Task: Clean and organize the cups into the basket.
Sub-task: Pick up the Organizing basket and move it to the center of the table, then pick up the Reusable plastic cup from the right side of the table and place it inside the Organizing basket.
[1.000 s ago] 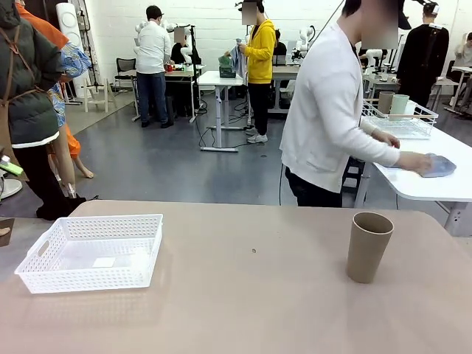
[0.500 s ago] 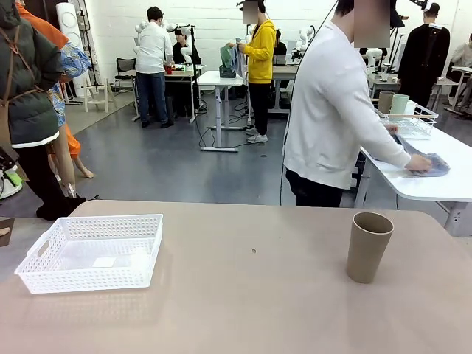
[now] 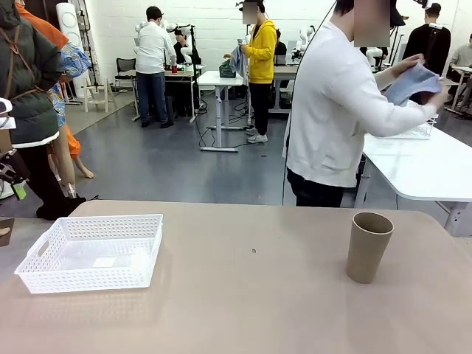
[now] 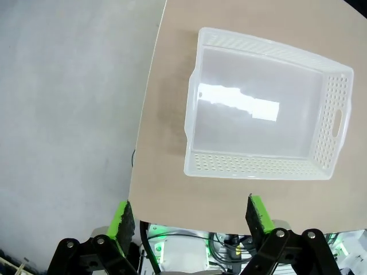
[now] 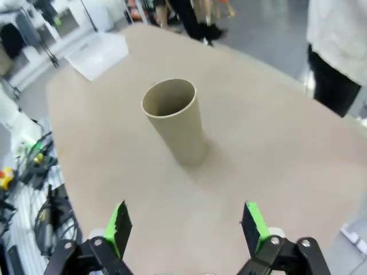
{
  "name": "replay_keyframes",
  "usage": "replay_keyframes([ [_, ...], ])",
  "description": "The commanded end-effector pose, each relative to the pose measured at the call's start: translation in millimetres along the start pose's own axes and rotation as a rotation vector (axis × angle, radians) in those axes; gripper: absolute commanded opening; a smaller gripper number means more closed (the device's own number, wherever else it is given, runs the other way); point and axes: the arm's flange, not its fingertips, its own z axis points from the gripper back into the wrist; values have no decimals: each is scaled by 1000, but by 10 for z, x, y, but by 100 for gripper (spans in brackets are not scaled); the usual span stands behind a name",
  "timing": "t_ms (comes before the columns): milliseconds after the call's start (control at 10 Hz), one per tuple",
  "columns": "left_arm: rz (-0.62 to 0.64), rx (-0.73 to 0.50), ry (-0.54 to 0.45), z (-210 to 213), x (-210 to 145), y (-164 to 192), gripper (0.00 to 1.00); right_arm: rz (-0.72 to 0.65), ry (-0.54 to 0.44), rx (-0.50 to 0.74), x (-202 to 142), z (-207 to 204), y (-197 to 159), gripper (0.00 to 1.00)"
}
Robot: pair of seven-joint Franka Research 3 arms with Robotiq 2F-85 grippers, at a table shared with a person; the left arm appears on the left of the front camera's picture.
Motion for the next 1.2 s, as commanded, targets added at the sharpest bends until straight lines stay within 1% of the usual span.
replay_keyframes([
  [0, -14, -1, 4, 23, -4, 28, 100, -12, -48, -27, 29, 85, 0, 100],
  [100, -14, -1, 4, 23, -4, 28, 100, -12, -48, -27, 29, 85, 0, 100],
  [200, -14, -1, 4, 23, -4, 28, 100, -2, -13, -8, 0, 45, -5, 100],
  [300, -1, -5, 1, 2, -1, 9, 100, 171, -83, 69, -58, 147, -91, 100],
  [400, 0, -27, 10, 52, 22, 30, 100, 288, -161, 115, -56, 187, -238, 100],
  [500, -11, -28, 1, 86, 23, -11, 100, 331, -211, 165, -51, 198, -399, 100],
  [600, -22, -18, -3, 88, 24, -65, 100, 365, -230, 184, -51, 187, -571, 100],
  [700, -39, -4, -6, 84, -1, -118, 100, 350, -260, 217, -38, 166, -730, 100],
  [900, -58, 7, -29, 93, -54, -169, 100, 257, -269, 209, 2, 13, -966, 100],
  [1000, -80, 27, -37, 86, -82, -185, 100, 266, -266, 205, 12, -53, -1020, 100],
  [1100, -42, -11, -15, 89, 1, -153, 100, 252, -261, 213, 13, -102, -1065, 100],
])
